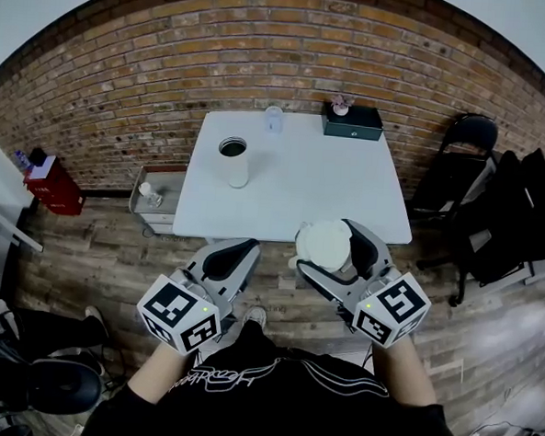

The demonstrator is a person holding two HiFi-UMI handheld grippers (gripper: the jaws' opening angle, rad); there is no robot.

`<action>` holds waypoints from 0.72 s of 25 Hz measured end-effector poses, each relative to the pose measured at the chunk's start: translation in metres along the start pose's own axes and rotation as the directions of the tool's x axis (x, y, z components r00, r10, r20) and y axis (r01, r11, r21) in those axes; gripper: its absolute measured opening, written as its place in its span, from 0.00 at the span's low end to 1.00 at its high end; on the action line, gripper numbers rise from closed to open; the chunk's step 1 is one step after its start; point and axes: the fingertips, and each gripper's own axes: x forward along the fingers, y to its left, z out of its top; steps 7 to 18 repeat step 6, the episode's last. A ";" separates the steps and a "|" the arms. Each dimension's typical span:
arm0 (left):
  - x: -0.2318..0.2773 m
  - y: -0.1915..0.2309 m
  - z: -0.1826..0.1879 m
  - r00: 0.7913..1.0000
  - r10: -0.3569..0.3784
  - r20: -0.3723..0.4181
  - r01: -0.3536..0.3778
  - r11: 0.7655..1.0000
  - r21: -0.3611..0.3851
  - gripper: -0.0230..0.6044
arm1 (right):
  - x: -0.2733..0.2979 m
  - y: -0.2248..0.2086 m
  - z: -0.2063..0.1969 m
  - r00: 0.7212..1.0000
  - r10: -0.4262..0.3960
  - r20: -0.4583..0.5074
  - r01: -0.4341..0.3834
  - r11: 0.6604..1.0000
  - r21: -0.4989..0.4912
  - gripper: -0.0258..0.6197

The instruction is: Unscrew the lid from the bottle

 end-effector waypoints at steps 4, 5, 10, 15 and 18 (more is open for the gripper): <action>-0.002 0.001 0.000 1.000 -0.004 0.000 0.004 1.000 -0.006 0.09 | 0.001 0.003 0.001 1.000 -0.004 -0.007 0.004 1.000 -0.010 0.70; -0.003 0.002 -0.001 1.000 -0.005 -0.001 0.005 1.000 -0.007 0.09 | 0.002 0.003 0.001 1.000 -0.005 -0.009 0.004 1.000 -0.011 0.70; -0.003 0.003 -0.002 1.000 -0.007 -0.002 0.007 1.000 -0.007 0.09 | 0.003 0.004 0.002 1.000 -0.005 -0.010 0.005 1.000 -0.011 0.70; -0.003 0.003 -0.002 1.000 -0.007 -0.002 0.007 1.000 -0.007 0.09 | 0.003 0.004 0.002 1.000 -0.005 -0.010 0.005 1.000 -0.011 0.70; -0.003 0.003 -0.002 1.000 -0.007 -0.002 0.007 1.000 -0.007 0.09 | 0.003 0.004 0.002 1.000 -0.005 -0.010 0.005 1.000 -0.011 0.70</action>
